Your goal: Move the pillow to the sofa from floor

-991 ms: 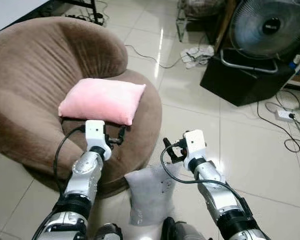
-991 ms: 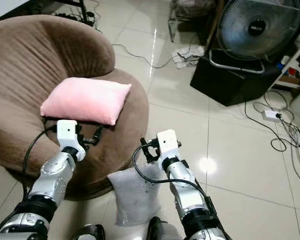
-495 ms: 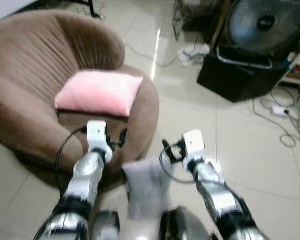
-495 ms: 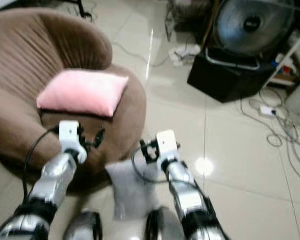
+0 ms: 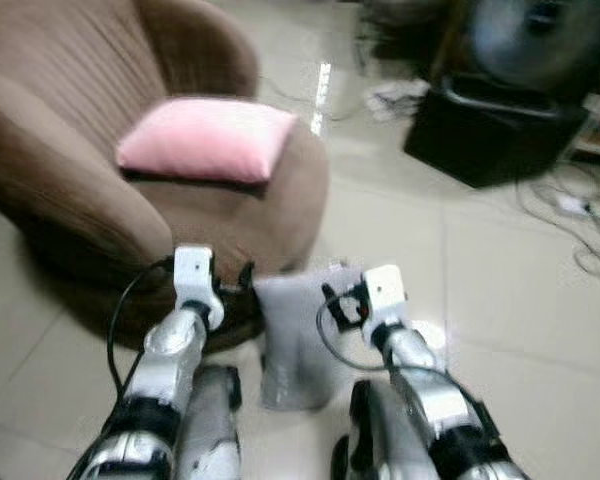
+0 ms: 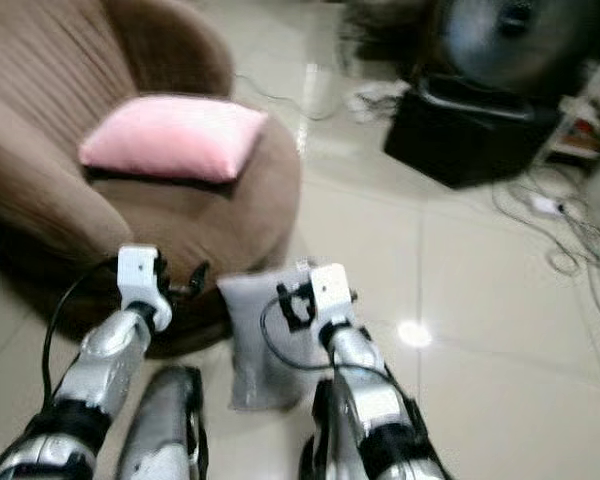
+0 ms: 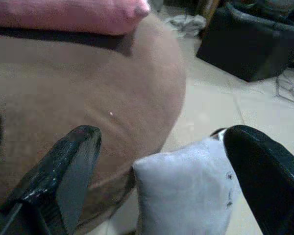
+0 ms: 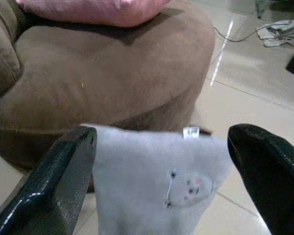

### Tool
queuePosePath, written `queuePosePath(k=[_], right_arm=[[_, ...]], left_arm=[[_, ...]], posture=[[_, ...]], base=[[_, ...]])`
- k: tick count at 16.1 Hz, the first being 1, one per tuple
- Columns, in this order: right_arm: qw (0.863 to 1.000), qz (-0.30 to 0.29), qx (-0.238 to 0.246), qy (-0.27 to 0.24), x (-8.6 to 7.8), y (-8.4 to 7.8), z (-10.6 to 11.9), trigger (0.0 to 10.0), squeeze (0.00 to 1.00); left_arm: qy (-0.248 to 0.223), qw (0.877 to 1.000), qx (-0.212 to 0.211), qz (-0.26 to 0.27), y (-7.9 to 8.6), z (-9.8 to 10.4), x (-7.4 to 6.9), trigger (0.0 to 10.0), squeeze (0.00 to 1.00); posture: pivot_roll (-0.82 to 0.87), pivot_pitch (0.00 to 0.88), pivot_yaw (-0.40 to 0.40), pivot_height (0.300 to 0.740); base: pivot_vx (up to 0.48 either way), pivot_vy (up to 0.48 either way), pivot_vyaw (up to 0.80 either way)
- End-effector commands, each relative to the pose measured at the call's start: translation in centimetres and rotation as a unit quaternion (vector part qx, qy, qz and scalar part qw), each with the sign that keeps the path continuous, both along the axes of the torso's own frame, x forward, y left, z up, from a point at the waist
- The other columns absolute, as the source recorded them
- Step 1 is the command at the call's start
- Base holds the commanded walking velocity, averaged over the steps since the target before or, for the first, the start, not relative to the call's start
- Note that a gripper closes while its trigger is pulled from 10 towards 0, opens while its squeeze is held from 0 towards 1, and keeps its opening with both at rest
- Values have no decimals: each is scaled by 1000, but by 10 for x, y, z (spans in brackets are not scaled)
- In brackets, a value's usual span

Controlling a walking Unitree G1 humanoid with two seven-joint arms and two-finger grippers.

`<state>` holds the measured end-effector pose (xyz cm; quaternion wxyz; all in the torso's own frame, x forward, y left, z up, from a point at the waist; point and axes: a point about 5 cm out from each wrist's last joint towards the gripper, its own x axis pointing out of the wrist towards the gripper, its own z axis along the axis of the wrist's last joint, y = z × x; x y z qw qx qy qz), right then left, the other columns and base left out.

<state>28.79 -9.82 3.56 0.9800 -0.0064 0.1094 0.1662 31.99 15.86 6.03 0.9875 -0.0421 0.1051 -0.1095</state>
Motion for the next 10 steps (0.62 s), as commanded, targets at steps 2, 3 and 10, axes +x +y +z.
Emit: queuePosePath(k=[2,3,10], right_arm=[[1000,-1,-4,-5,4,-2,4,10000,376],[1000,-3,-3,-6,4,-2,4,10000,373],[1000,0,2,-9,3,0,4,10000,369]], left_arm=[[14,1000,5,4,4,-7,-5,10000,0],[14,1000,6,4,4,-7,-6,10000,0],[13,1000,20,-5,4,-7,-8,10000,0]], posture=[[2,141,-58,551],[3,144,-57,551],[6,153,-54,551]], base=[[0,0,0],[0,0,0],[0,0,0]])
